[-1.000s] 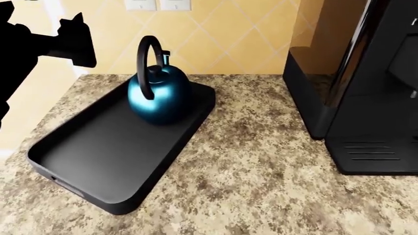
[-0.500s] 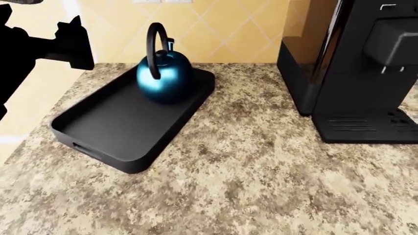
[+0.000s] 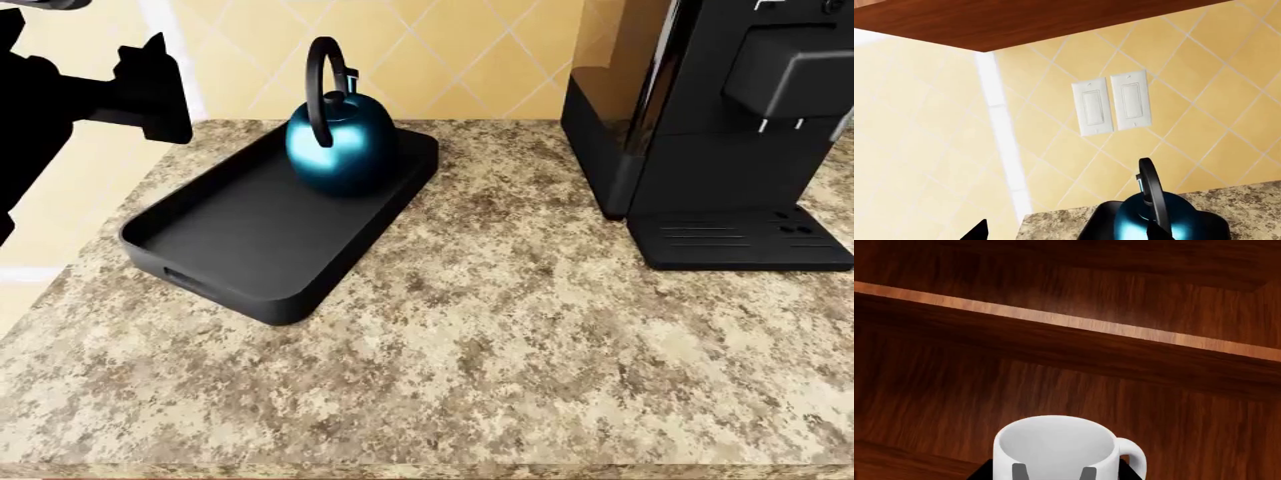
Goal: Pick the kettle from the counter and place it on the tray. Then pick the mug from the cabinet and place it on the tray. Then close the cabinet doors.
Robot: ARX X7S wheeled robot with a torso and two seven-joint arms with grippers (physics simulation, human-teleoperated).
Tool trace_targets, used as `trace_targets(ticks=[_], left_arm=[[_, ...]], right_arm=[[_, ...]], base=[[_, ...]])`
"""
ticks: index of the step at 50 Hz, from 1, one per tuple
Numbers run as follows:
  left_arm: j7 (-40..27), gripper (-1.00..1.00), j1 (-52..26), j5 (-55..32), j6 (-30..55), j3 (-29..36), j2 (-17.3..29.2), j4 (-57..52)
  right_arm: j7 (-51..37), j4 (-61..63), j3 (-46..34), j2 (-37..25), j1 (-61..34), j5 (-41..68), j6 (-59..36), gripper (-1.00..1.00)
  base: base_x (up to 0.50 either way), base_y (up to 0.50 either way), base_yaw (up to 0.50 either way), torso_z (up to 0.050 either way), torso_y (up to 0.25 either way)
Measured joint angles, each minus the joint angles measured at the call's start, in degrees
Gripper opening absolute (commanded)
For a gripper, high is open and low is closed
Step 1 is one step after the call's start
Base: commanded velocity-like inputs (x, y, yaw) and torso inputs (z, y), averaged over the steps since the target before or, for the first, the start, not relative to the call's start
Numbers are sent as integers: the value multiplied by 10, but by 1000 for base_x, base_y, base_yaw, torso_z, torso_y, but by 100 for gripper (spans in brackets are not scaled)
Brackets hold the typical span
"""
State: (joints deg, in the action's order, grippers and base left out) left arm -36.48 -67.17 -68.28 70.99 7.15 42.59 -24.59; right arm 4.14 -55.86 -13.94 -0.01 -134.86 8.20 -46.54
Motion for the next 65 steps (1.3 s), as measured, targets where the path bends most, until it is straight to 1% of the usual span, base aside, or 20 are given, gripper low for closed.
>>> trace_targets(ticks=[26,42,65], left_arm=[[0,100,7,3,-11,6,3,1],[1,100,5,9,-17,15,0,7],[-2,100,5,7,-22,20,-1,7]], right_arm=[[2,106,-23,-2,5,135,-61,-100],[-62,306,8,-16,77,236,-178,-100],[-201,561,103,-11,182,382,-345,-100]], base=[[0,0,0,0,0],[0,0,0,0,0],[0,0,0,0,0]])
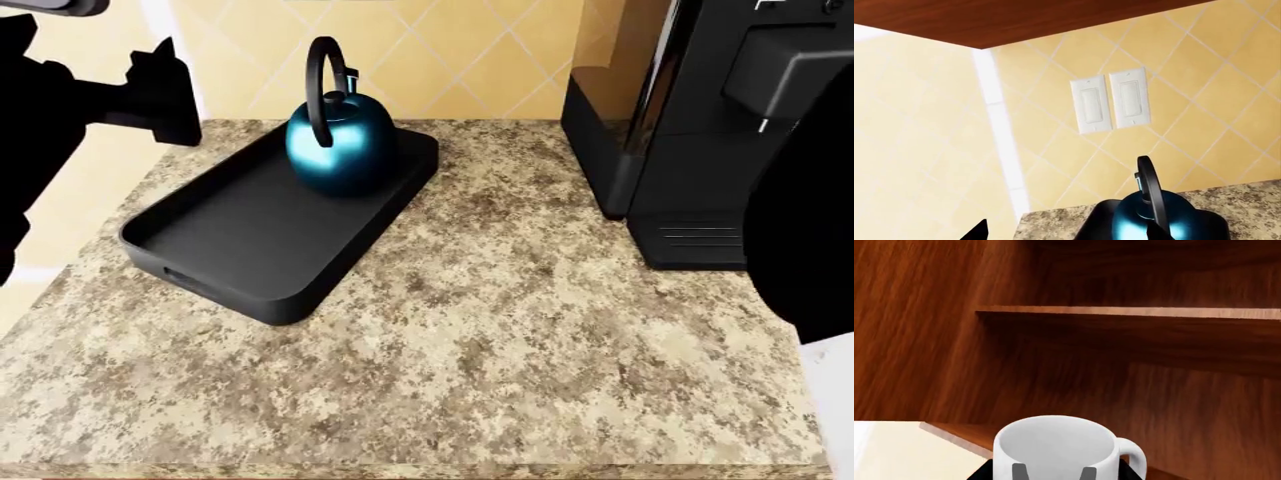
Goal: Pick the kettle from the counter and place it on the tray. Then pick the mug from the cabinet and place it on the tray. Then close the cabinet doors.
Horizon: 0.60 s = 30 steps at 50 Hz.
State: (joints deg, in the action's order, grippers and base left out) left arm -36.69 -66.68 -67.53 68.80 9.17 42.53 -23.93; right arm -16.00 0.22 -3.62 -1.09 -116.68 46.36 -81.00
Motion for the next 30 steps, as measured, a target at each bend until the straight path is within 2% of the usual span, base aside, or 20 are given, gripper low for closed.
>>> trace_targets(ticks=[20,30], left_arm=[[6,100,11,5,-13,4,3,0],[9,100,15,7,-19,7,4,-1]], right_arm=[[-177,155,59,-2,131,211,-61,-100],[-211,227,57,-23,224,266,-40,-100]], base=[[0,0,0,0,0],[0,0,0,0,0]])
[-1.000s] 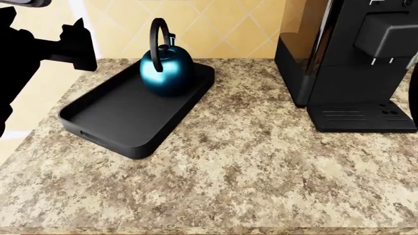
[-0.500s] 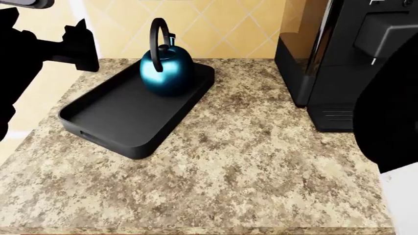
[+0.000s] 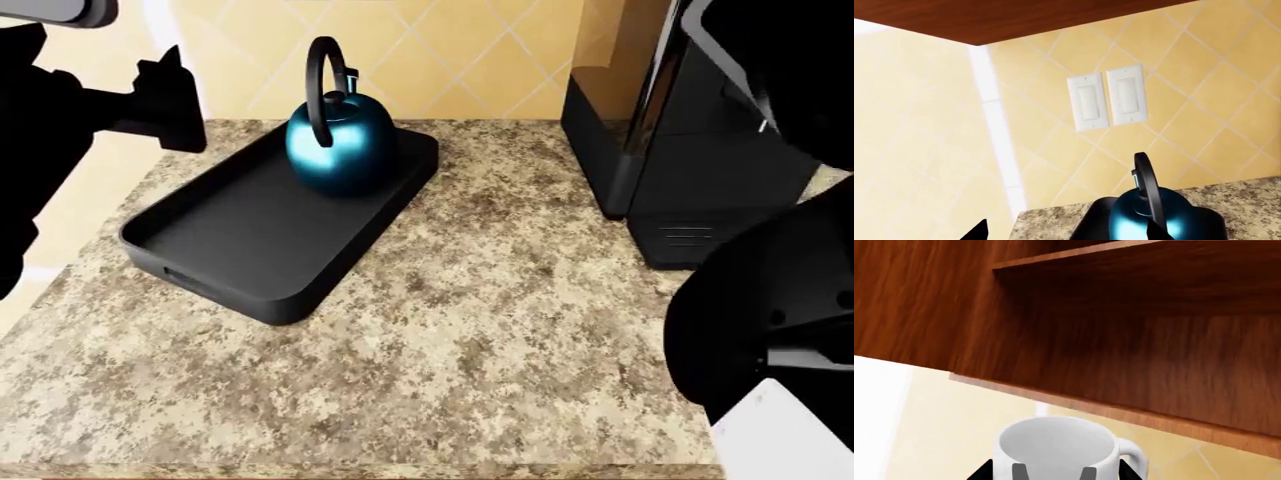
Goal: Pick the kettle from the counter and place it on the tray. Then pick the mug from the cabinet and place it on the tray. Then close the cabinet doors.
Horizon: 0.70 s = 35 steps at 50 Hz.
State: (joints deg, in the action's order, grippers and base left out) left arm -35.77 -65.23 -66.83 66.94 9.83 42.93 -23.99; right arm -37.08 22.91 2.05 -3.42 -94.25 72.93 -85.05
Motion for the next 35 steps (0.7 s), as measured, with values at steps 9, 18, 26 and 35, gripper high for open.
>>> trace_targets(ticks=[9,18,26,35], left_arm=[[4,100,4,3,-6,4,1,-2],[12,100,11,10,-18,8,0,-5],[24,100,22,17,-33,11,0,-6],[44,100,38,28,-52,16,0,-3]], right_arm=[[24,34,-11,-34,88,-10,41,-100],[74,46,-32,-68,165,-50,97,-100],[126,45,-52,-94,225,-90,150,-100],[169,31,-70,-114,273,-131,200,-100]], base=[[0,0,0,0,0],[0,0,0,0,0],[0,0,0,0,0],[0,0,0,0,0]])
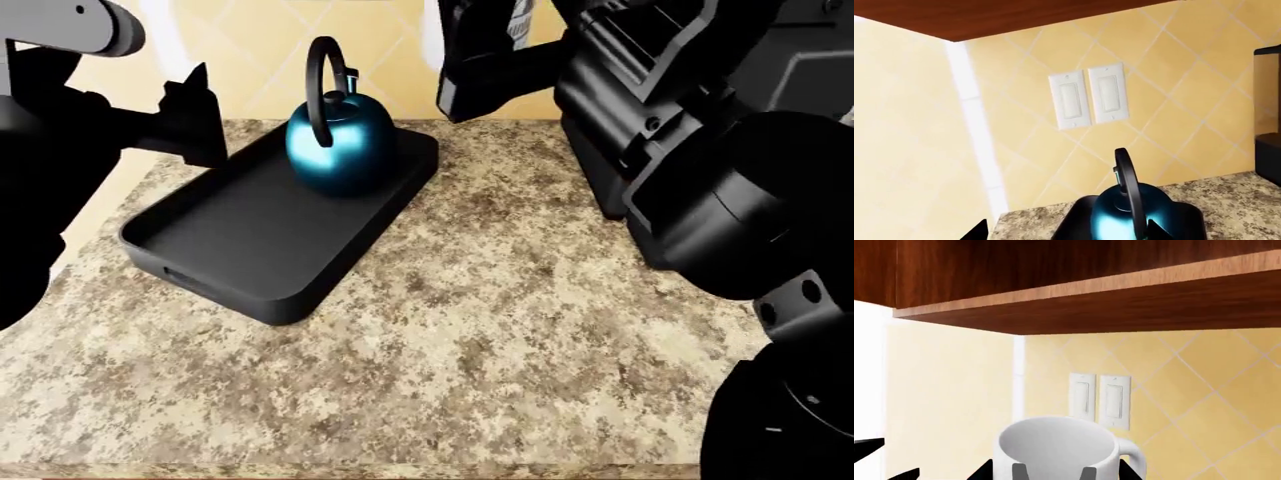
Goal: Pick the kettle from the counter and place it on the tray. Then pick the mug from the cabinet and place it on the tray. Then close the cabinet doors.
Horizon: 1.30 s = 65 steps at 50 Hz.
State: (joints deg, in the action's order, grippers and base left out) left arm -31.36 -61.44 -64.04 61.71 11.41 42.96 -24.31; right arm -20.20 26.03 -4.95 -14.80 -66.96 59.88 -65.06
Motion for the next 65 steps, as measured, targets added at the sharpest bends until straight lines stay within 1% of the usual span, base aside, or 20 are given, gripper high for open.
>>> trace_targets(ticks=[11,33,46,61,65], left_arm=[[30,100,18,15,-38,1,-8,7],[37,100,24,37,-72,1,-19,7],[42,100,32,54,-80,16,-20,10],[47,100,37,64,-84,26,-19,14],[48,100,37,64,-85,28,-19,14]], right_arm=[[32,-15,-20,-16,42,-41,47,-100],[63,-64,-74,-49,106,-146,132,-100],[69,-79,-93,-54,124,-176,163,-100],[74,-81,-106,-56,134,-191,186,-100],[75,-82,-107,-57,135,-193,190,-100]], base=[[0,0,0,0,0],[0,0,0,0,0],[0,0,0,0,0],[242,4,0,0,0],[97,235,0,0,4]])
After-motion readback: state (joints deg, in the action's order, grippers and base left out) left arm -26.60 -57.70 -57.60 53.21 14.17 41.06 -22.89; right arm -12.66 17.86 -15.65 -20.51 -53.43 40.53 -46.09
